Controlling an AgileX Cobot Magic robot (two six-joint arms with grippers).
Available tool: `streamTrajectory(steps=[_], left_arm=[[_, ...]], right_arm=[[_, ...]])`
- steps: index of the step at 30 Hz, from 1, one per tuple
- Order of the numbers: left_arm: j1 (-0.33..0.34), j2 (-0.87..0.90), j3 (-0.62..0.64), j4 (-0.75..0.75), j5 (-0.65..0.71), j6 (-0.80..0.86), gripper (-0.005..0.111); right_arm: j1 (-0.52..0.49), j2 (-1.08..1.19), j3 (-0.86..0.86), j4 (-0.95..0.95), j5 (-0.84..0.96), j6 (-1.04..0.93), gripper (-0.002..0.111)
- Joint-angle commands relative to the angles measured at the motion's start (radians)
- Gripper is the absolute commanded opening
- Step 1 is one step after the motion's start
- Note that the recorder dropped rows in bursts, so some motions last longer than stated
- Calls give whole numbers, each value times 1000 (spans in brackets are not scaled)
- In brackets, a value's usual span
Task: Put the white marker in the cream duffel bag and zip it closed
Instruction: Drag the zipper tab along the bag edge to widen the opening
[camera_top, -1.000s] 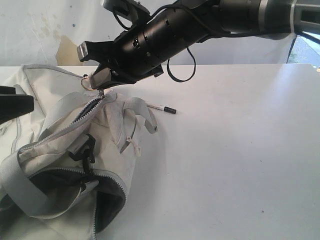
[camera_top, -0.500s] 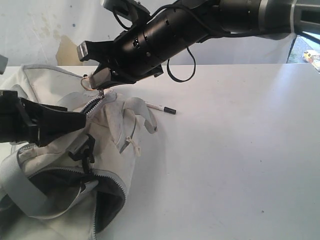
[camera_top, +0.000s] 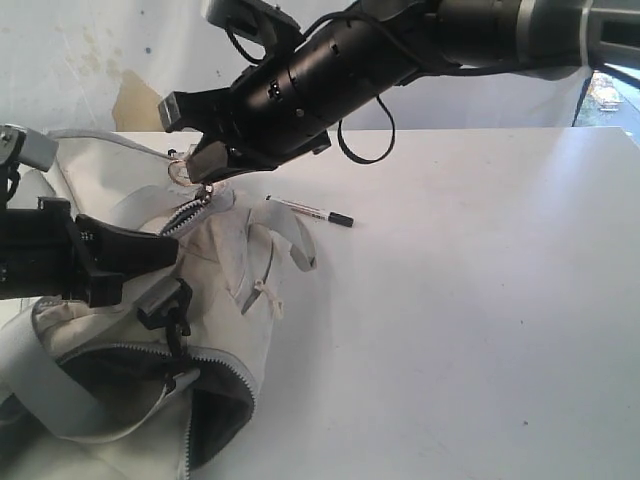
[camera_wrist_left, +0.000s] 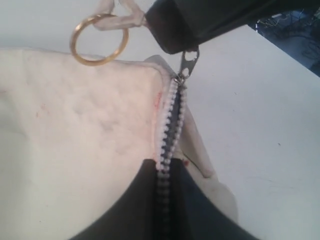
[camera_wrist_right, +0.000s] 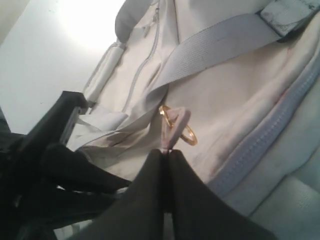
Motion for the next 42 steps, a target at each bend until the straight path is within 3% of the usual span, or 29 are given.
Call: streamTrajectory(steps=[1,5,10,18,25,30,35,42], left_arm=[[-5,2,2,74,-5,7,0],[-5,-14,2,140,-5,-14,0],[-5,-104,2,208,-7,-50,0],[-5,-215,2,544,-64,-346,0],[-5,-289,2,720,-165,-552,0],[-5,-320,2,836,-158,-669,0],[-5,-347,2,899,-120,-749,0],[-5,-378,2,932,-116,-782,0]], right_arm=[[-7,-12,-5,-132,-11,66,0],[-9,14,-5,-258,-31,133,0],[-12,68,-5,-278,-79,141,0],[-12,146,-5,-278,-339,139,0],[-12,225,-5,-278,-525,139,0],[-12,264,-8,-278,-626,139,0],[-18,296,-68,-278,-639,139,0],[-63,354,-228,-264,-487,141,0]])
